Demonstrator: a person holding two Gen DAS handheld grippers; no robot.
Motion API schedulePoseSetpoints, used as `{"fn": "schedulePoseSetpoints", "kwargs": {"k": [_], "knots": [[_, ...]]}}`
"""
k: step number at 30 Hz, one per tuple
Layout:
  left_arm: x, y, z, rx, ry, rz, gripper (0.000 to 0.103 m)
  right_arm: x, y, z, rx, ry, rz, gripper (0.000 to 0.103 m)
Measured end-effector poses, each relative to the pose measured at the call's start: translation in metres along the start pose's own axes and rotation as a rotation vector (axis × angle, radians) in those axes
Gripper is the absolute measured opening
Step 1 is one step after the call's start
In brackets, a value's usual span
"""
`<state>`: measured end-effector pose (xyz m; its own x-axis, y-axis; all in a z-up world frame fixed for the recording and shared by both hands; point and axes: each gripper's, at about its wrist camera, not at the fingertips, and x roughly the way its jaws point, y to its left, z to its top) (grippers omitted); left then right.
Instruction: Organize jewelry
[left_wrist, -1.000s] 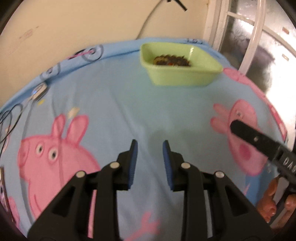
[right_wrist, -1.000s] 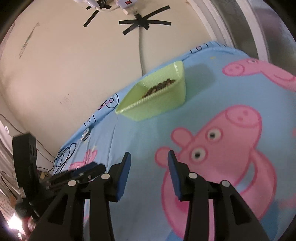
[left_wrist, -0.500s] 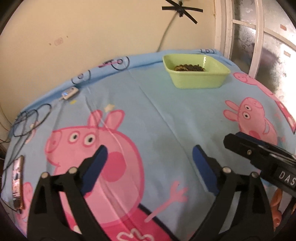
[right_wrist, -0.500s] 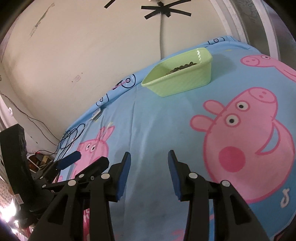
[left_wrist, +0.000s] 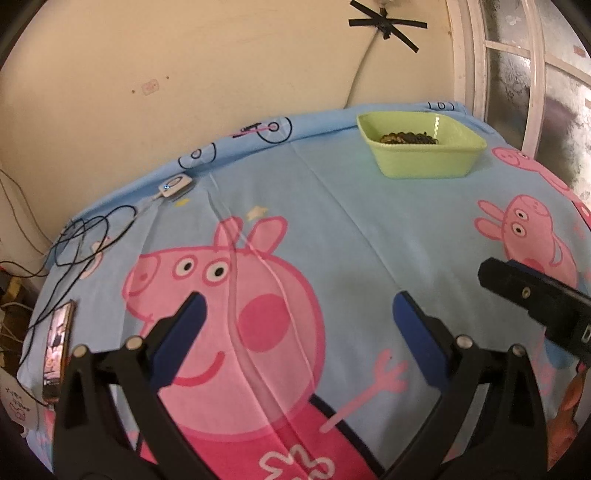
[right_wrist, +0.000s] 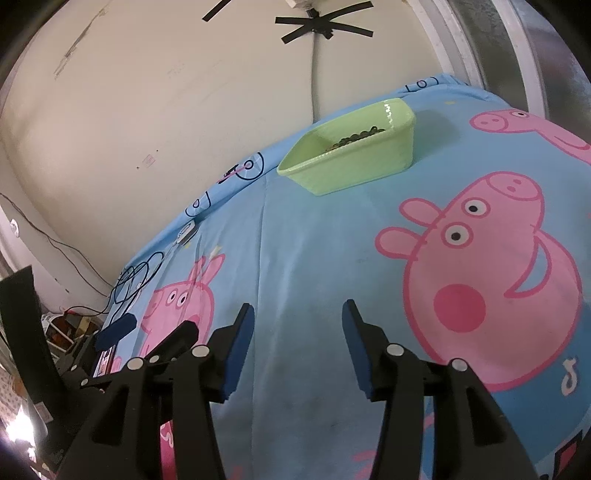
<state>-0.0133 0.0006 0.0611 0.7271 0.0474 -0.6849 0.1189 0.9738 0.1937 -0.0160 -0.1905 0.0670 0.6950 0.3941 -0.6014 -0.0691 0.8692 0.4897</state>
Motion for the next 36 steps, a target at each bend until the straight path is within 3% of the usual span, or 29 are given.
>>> {"fn": "schedulePoseSetpoints", "kwargs": {"k": [8, 36], "knots": [[0.007, -0.004, -0.003, -0.001, 0.074, -0.025, 0.097, -0.002, -0.007, -0.001, 0.025, -0.002, -0.003, 0.026], [0.010, -0.006, -0.006, 0.005, 0.093, 0.030, 0.097, -0.001, -0.019, -0.005, 0.058, 0.014, 0.009, 0.026]]}}
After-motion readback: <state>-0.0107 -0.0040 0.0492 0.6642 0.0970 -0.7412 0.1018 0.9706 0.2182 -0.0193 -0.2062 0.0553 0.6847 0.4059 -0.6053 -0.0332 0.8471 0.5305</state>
